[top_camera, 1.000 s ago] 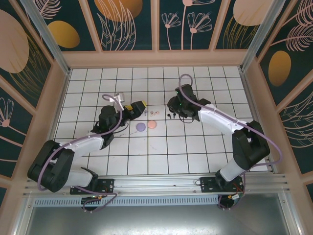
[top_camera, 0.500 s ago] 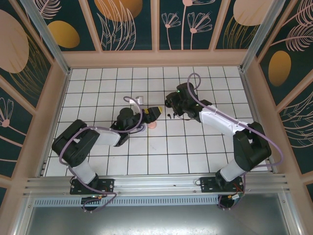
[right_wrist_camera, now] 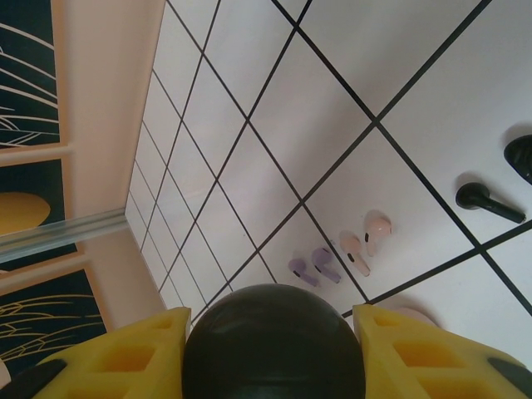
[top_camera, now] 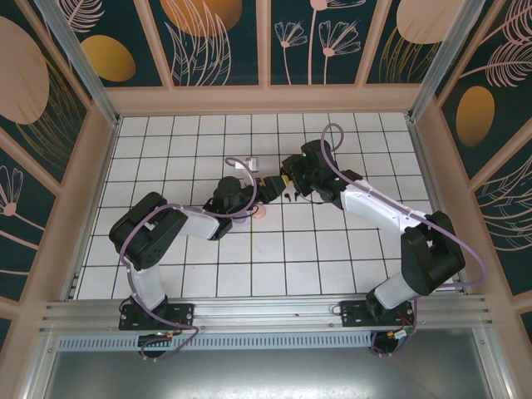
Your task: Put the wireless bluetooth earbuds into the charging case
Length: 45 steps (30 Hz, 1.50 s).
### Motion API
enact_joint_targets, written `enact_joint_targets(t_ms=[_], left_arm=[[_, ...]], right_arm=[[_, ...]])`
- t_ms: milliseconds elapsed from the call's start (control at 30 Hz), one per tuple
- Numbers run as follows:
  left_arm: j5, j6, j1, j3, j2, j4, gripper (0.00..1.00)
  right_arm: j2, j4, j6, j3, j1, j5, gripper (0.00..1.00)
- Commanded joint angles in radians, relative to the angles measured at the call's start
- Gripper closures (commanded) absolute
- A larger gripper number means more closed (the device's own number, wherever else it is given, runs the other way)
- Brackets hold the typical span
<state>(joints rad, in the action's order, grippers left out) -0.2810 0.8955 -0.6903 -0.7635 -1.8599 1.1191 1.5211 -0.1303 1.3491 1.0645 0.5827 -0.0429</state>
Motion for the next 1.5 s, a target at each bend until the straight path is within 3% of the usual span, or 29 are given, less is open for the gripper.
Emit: enact_joint_targets(t_ms=[0, 300, 733, 800, 933, 1033, 1200, 1467], left_arm=[[-0.01, -0.016, -0.006, -0.036, -0.023, 0.036, 0.46], [-0.009, -0.016, -0.006, -0.076, -0.056, 0.039, 0.57], [-0.008, -0.014, -0.006, -0.079, -0.068, 0.047, 0.83], [-0.012, -0.01, -0.006, -0.077, -0.066, 0.048, 0.89], [-0.024, -0.002, -0.006, -0.071, -0.059, 0.048, 1.0], [-0.034, -0.001, -0.006, -0.057, -0.039, 0.033, 1.0], [-0.105, -0.058, -0.002, -0.042, 0.021, -0.041, 1.0], [-0.398, -0.162, 0.052, -0.087, 0.072, -0.217, 1.0]], right_arm=[[-0.015, 0.012, 0.015, -0.006, 0.008, 0.02, 0.67], [-0.011, 0.02, 0.016, -0.009, 0.009, 0.02, 0.67], [-0.014, 0.032, 0.016, -0.016, 0.011, 0.011, 0.67], [-0.021, 0.043, 0.017, -0.02, 0.011, 0.011, 0.6], [-0.047, 0.048, -0.001, -0.012, -0.014, 0.013, 0.3], [-0.103, 0.036, -0.042, -0.017, -0.03, 0.029, 0.26], [-0.216, 0.058, -0.25, -0.085, -0.123, -0.009, 0.19], [-0.384, 0.31, -0.692, -0.367, -0.269, -0.383, 0.21]])
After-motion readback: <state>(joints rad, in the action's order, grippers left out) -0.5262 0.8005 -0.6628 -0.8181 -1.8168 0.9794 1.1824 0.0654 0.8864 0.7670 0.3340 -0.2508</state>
